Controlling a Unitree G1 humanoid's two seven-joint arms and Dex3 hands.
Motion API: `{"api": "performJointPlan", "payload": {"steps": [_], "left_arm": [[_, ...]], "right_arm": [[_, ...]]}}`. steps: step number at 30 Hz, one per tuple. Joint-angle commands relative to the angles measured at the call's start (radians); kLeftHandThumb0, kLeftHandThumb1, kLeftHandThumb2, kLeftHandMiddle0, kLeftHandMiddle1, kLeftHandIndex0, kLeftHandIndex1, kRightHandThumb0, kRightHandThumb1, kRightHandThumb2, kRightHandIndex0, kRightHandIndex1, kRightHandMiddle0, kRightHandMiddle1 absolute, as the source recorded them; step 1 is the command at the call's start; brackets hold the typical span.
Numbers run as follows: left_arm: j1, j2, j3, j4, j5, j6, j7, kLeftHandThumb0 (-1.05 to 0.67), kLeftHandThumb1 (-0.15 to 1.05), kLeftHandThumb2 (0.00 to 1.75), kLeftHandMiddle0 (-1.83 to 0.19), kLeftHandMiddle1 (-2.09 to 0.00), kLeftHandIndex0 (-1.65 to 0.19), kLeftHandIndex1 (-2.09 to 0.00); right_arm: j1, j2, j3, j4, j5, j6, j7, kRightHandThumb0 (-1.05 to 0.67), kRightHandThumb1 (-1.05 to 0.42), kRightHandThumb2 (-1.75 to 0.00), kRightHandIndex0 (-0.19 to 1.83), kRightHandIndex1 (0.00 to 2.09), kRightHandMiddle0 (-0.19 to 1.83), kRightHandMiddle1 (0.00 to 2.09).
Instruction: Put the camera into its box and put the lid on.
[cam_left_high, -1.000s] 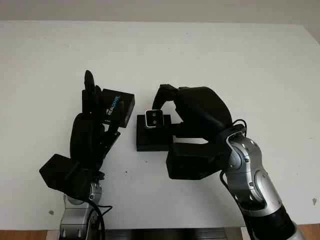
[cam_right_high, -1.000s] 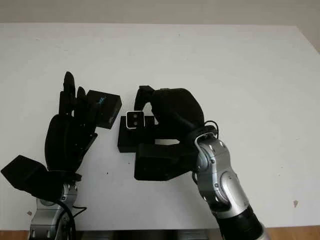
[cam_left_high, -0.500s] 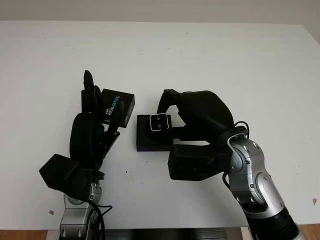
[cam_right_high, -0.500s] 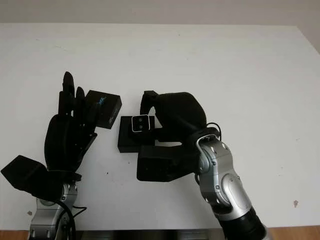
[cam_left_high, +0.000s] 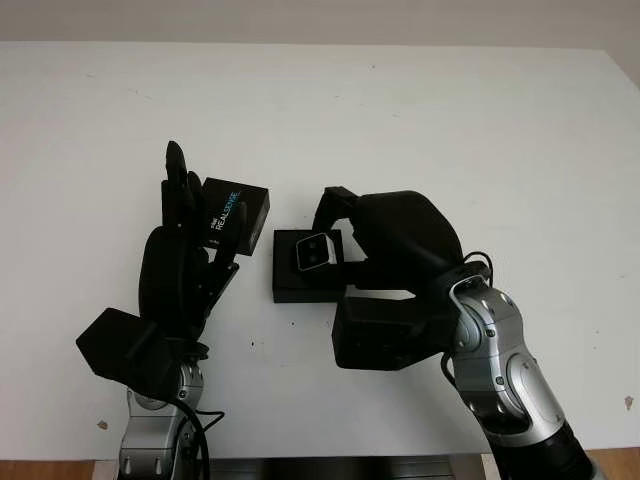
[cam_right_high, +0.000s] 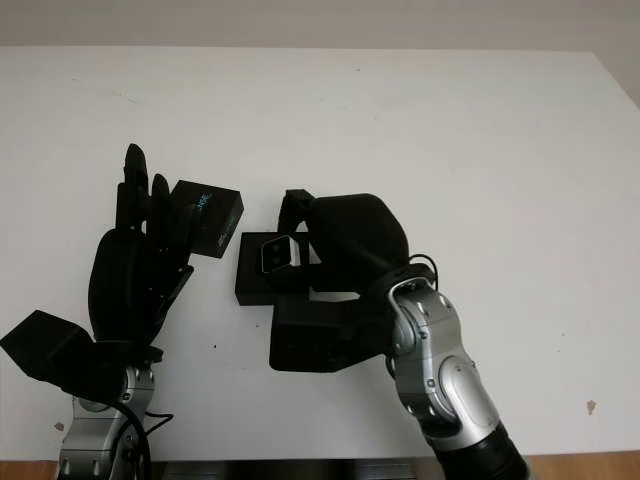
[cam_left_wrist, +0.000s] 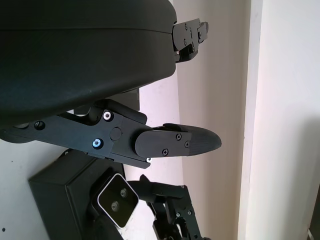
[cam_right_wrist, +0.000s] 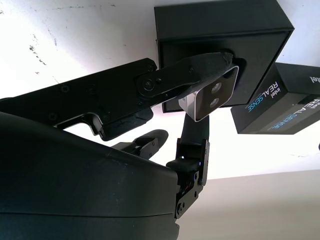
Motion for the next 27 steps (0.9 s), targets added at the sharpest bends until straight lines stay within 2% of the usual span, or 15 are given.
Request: {"api": "performJointPlan", "payload": {"steps": [1, 9, 27], "left_arm": [[0.015, 0.006, 0.003, -0.024, 0.004, 0.0, -0.001, -0.51, 1.05, 0.36, 0.18, -0.06, 0.19, -0.05], [0.016, 0.003, 0.005, -0.025, -0.006, 0.002, 0.001, -0.51, 1.05, 0.35, 0.18, -0.05, 0.19, -0.04], [0.02, 0.018, 0.009, -0.037, 0.001, 0.017, -0.002, -0.53, 1.05, 0.35, 0.17, -0.06, 0.19, -0.05]], "right_arm": [[0.014, 0.004, 0.012, -0.008, -0.005, 0.007, 0.012, -0.45, -1.05, -0.13, 0.55, 0.09, 0.39, 1.69], [0.014, 0.025, -0.007, 0.001, 0.04, 0.01, -0.009, -0.45, -1.05, -0.14, 0.56, 0.08, 0.42, 1.71], [-0.011, 0.054, -0.12, 0.073, 0.279, 0.095, -0.043, -0.42, -1.05, -0.11, 0.5, 0.05, 0.31, 1.82]]}}
